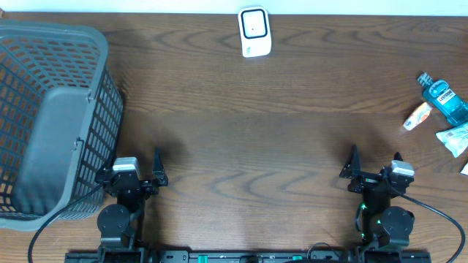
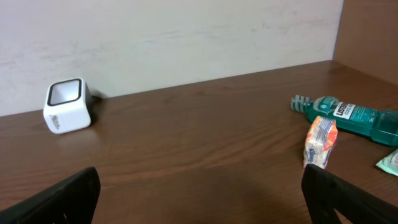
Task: Scan the item barcode
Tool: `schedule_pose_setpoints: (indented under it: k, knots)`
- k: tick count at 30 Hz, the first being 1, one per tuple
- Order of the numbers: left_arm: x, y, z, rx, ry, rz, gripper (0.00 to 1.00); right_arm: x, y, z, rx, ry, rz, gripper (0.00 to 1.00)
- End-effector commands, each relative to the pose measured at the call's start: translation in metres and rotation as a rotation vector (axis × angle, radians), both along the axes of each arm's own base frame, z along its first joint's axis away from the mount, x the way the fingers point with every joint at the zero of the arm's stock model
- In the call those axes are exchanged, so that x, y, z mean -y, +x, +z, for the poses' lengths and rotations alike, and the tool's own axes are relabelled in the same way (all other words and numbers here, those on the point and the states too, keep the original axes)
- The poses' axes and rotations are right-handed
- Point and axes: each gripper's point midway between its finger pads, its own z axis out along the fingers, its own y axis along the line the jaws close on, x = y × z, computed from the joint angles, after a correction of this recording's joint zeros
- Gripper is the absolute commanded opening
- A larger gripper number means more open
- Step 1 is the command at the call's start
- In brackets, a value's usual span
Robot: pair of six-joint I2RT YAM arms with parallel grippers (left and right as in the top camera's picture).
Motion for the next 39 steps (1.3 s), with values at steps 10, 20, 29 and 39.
schedule_pose_setpoints:
  k: [10, 20, 29, 39]
  knots:
    - [-0.0026, -0.0001, -0.0181, -0.044, -0.010, 0.014, 0.98, -0.0008, -0.0001, 0.0003, 0.000, -0.015, 0.003, 0.99]
    - [-0.0026, -0.0001, -0.0181, -0.044, -0.010, 0.014, 0.98, -0.0065, 0.0006, 0.0001, -0.022, -0.183, 0.048, 0.99]
    - [-0.0026, -0.0001, -0.0181, -0.044, -0.010, 0.014, 0.98, -0.0065, 0.0005, -0.0007, -0.025, -0.182, 0.048, 0.99]
    - [-0.0026, -0.0001, -0.0181, -0.044, -0.010, 0.014, 0.98, -0.0065, 0.0005, -0.0007, -0.025, -0.182, 0.048, 0.99]
